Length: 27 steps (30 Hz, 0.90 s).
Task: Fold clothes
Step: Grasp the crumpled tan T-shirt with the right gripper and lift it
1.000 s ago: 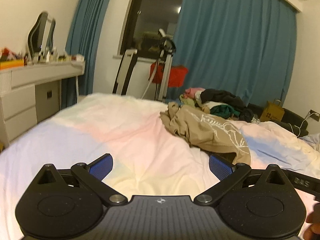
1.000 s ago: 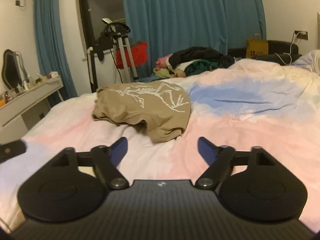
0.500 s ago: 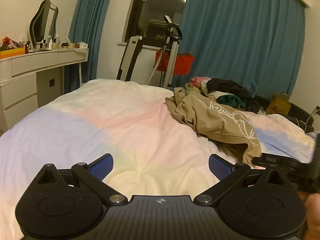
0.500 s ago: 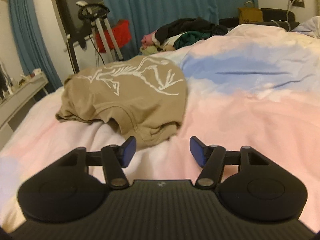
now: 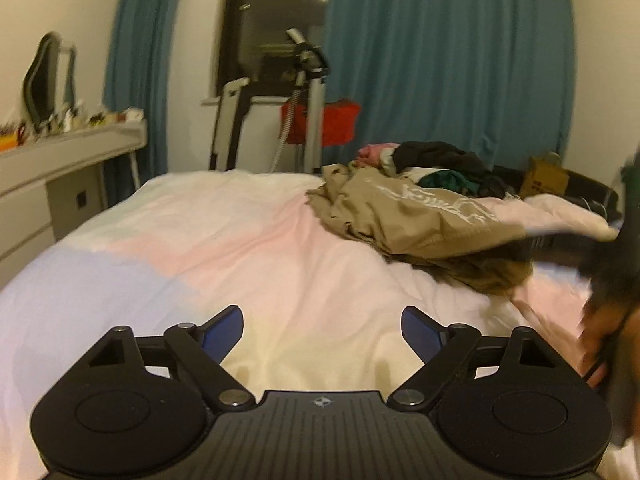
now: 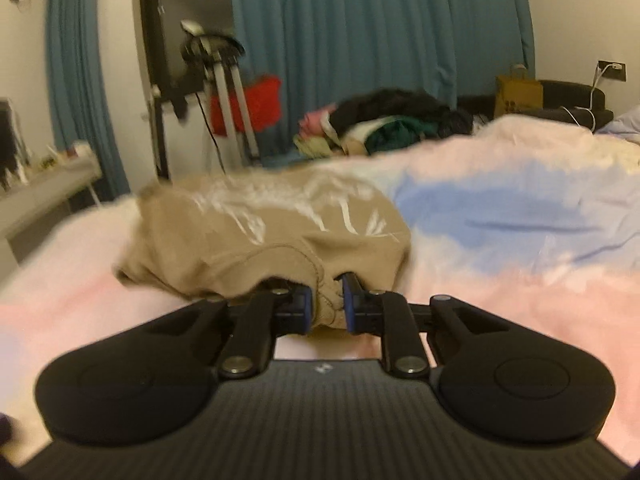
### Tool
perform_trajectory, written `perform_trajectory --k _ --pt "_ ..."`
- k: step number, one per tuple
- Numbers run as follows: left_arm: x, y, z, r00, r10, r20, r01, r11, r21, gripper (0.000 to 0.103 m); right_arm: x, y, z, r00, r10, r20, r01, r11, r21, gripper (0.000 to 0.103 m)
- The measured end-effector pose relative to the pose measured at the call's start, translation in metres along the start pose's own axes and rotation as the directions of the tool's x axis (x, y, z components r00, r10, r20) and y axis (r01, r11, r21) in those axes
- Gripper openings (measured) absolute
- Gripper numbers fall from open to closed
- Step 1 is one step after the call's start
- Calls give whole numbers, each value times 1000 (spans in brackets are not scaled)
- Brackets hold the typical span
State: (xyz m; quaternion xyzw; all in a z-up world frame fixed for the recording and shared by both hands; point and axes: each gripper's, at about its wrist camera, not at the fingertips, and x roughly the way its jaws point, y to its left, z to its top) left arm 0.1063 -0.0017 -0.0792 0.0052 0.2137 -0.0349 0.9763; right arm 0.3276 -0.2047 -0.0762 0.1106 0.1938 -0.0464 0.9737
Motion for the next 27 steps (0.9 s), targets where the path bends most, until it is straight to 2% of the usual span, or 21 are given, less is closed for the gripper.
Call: perform_trajectory --k 3,6,8,13,15,17,21,22,23,24,27 --pt "2 -18 2 998 -52 25 50 995 89 88 -30 -10 20 998 62 10 -63 995 73 18" --pt "12 -42 5 991 -106 85 86 973 213 88 -48 -20 36 993 113 35 -117 985 128 18" --pt "30 -64 5 986 -117 118 77 951 301 88 -59 -26 46 988 144 54 -151 976 160 18" --pt "98 -108 3 985 -48 164 -22 914 405 86 -69 -36 63 970 215 112 -233 952 198 17" --pt "123 -118 9 985 -10 172 -62 912 406 86 -68 -39 66 965 232 121 -251 949 190 18" --pt "143 -125 20 985 -9 175 -63 914 401 84 -66 -44 66 961 246 129 -268 943 199 18" --pt "163 -141 30 963 -17 270 -109 890 443 85 -60 -54 67 953 272 134 -297 926 232 18" --pt "169 -142 34 959 3 282 -129 894 430 85 -59 -56 68 952 271 140 -298 926 232 18" --pt "175 -142 37 956 27 293 -151 899 411 85 -59 -57 68 952 270 146 -299 926 233 18" --pt "179 -137 42 947 62 316 -180 916 360 85 -58 -60 68 953 262 150 -291 928 233 18" --pt "185 -119 61 905 166 391 -247 955 166 92 -52 -68 67 965 218 143 -248 937 246 18"
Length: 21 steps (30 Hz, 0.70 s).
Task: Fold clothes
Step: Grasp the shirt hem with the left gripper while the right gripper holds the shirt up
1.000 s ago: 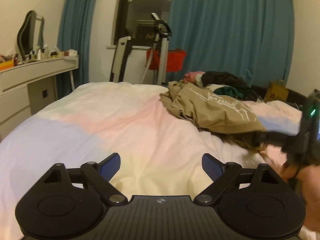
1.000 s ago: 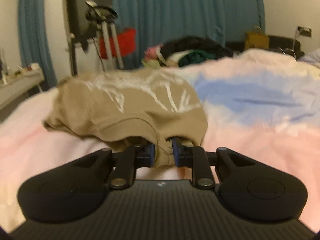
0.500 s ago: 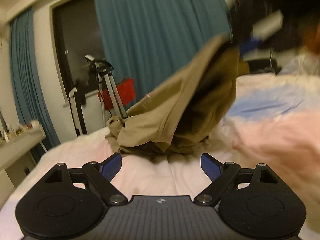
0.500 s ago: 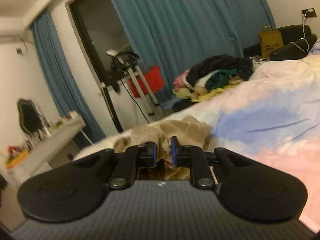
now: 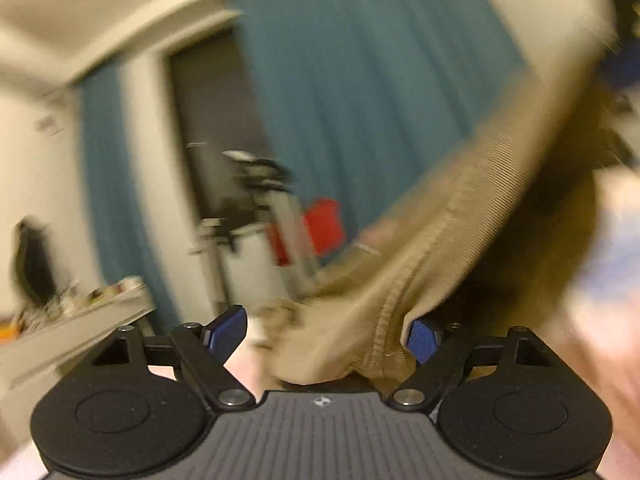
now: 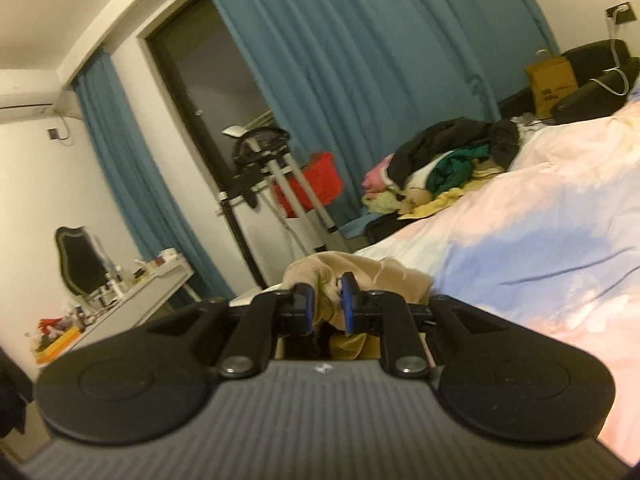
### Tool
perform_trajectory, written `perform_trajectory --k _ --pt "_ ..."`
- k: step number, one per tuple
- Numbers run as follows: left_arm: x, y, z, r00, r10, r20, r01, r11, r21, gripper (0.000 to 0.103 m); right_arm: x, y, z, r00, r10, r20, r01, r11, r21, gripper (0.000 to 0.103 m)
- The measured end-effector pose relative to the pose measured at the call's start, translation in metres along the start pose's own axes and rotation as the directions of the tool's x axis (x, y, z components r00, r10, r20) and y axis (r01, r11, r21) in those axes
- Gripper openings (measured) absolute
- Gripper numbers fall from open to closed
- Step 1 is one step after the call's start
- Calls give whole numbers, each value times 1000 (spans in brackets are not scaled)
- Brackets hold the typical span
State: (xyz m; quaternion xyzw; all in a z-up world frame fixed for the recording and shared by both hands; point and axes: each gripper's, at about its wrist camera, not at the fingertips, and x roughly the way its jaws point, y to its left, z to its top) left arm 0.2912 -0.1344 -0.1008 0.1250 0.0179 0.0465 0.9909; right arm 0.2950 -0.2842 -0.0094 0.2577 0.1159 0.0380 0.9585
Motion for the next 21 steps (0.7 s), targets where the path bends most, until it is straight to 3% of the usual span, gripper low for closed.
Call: perform_trajectory --k 2,5,8,10,11,12,15,17,21 --pt "9 14 8 998 57 29 -54 994 -97 96 5 -6 -3 999 -41 -20 41 999 9 18" --pt "20 30 23 995 88 51 -80 986 -147 96 15 -9 -11 995 -76 -63 77 997 10 21" --pt "28 35 37 990 108 94 -94 985 -143 96 25 -6 -22 986 -129 -101 127 992 -21 27" --pt "28 40 43 988 118 102 -102 984 -148 96 33 -3 -29 977 -180 -115 175 983 -54 42" --pt "28 44 45 986 127 108 -110 982 -151 96 37 -2 -34 971 -203 -124 195 978 -71 54" --pt "28 47 46 984 137 115 -118 981 -155 96 42 -2 -40 964 -225 -142 214 973 -89 58" --pt "32 57 43 978 183 102 -170 978 -125 96 56 -5 -56 937 -296 -185 274 952 -138 56" --pt "28 67 36 977 198 77 -193 978 -76 97 56 -8 -61 927 -345 -150 325 935 -143 56" --pt "8 74 11 974 224 40 -226 972 61 102 36 6 -46 931 -359 58 364 919 -151 57"
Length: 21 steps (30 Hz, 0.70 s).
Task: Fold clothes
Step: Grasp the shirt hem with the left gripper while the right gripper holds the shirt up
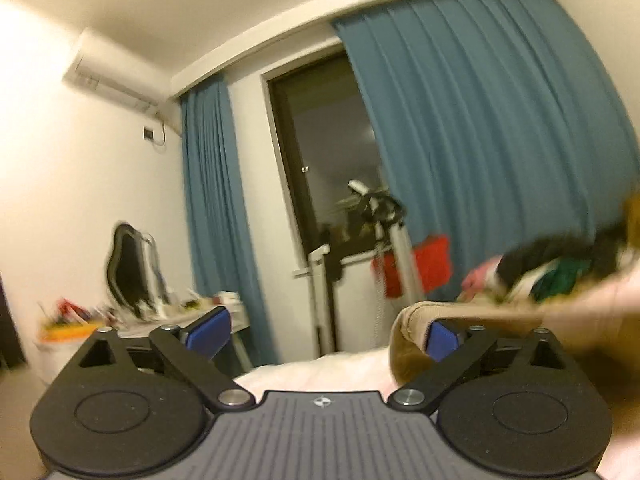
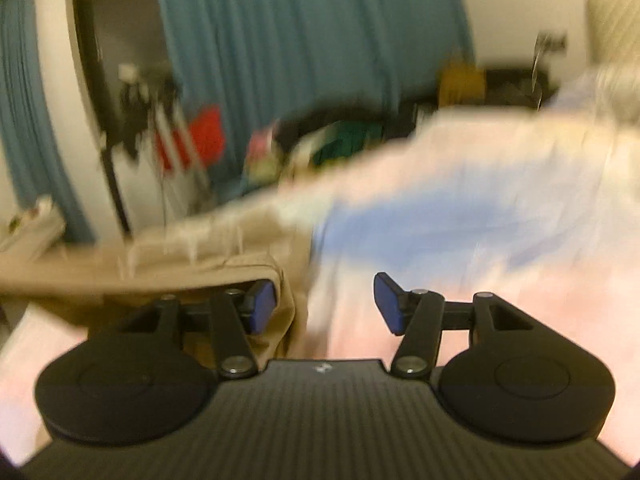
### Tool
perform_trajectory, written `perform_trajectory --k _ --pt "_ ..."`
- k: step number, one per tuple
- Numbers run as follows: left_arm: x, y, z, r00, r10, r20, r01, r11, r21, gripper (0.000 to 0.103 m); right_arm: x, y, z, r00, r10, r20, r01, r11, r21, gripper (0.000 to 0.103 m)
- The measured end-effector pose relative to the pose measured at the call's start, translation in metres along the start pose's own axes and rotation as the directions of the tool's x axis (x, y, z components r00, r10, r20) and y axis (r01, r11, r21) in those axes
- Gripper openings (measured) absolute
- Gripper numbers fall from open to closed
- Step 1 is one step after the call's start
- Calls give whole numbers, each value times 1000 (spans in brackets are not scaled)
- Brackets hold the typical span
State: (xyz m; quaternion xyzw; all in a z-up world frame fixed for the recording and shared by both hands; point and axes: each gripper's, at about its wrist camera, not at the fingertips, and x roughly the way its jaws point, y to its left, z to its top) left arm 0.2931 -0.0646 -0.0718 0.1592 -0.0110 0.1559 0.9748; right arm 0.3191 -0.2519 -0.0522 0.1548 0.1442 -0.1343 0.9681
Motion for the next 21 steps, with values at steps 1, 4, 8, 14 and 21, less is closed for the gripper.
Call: perform_trajectory --k 1,4,8,14,21 --pt "-1 3 -1 1000 -6 -10 6 1000 1 102 -8 2 7 999 0 53 1 1000 -6 57" --pt "-9 17 18 1000 -8 -2 8 999 -39 102 -30 13 35 984 0 178 3 1000 -18 57" --pt "-27 57 94 996 15 92 1 985 -174 103 -62 22 91 959 17 283 -24 999 22 57" --pt "-29 134 227 980 28 198 42 940 -340 103 -135 40 194 904 114 413 -129 992 10 58" --pt "-63 234 358 948 14 318 125 903 -411 103 -244 54 290 819 259 512 -265 962 -63 58"
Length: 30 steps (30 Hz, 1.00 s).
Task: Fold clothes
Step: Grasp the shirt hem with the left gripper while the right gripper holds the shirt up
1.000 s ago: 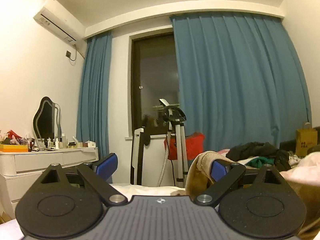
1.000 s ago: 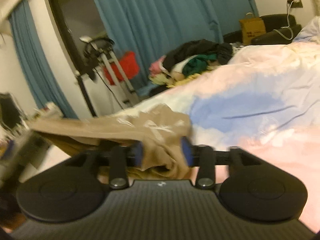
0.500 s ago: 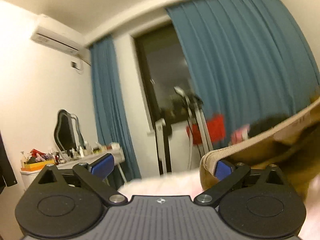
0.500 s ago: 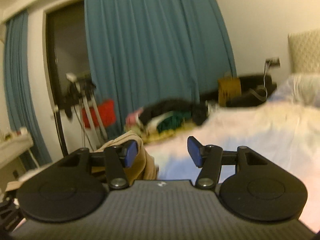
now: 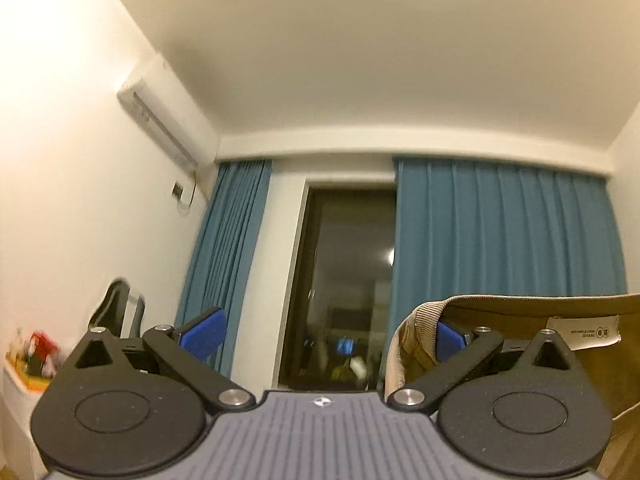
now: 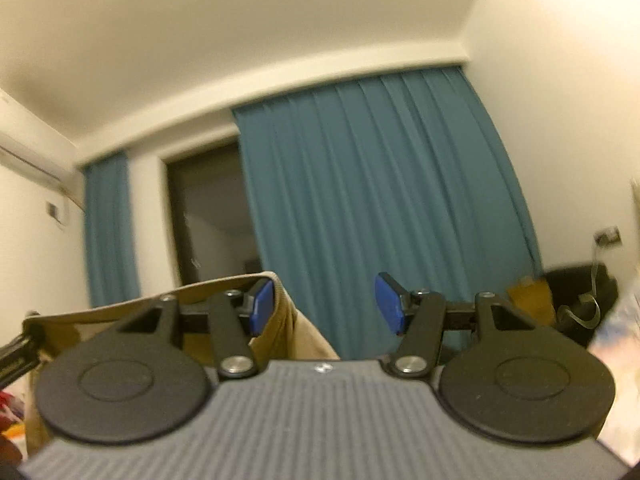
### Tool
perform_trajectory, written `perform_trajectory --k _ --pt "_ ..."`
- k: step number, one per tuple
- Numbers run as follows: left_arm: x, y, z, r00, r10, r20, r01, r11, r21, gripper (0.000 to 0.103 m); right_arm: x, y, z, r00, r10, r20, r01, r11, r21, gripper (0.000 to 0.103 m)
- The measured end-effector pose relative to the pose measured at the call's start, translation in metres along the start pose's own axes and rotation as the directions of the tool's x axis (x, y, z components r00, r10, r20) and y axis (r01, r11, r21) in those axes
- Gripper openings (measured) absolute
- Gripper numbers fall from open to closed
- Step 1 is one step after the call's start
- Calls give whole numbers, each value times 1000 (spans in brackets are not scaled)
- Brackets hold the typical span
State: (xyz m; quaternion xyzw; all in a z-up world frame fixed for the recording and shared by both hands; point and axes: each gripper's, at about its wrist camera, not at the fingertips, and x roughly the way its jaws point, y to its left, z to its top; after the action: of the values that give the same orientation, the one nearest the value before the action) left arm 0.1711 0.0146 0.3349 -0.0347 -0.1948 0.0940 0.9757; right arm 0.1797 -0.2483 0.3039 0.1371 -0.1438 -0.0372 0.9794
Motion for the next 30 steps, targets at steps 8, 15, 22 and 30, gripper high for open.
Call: perform_trajectory --k 8,15,22,30 --pt "-22 34 120 997 -68 37 69 997 -33 103 -51 27 89 991 104 84 -104 995 -6 58" --pt "16 43 119 991 -96 -89 94 995 -23 103 -35 42 75 998 63 23 -61 996 -58 58" --pt "125 43 4 958 -108 -267 99 994 -45 103 48 17 3 989 -66 -129 60 997 -49 58" --pt "149 26 -132 980 -139 -144 171 955 244 103 110 -11 -173 874 223 -432 -180 974 138 58"
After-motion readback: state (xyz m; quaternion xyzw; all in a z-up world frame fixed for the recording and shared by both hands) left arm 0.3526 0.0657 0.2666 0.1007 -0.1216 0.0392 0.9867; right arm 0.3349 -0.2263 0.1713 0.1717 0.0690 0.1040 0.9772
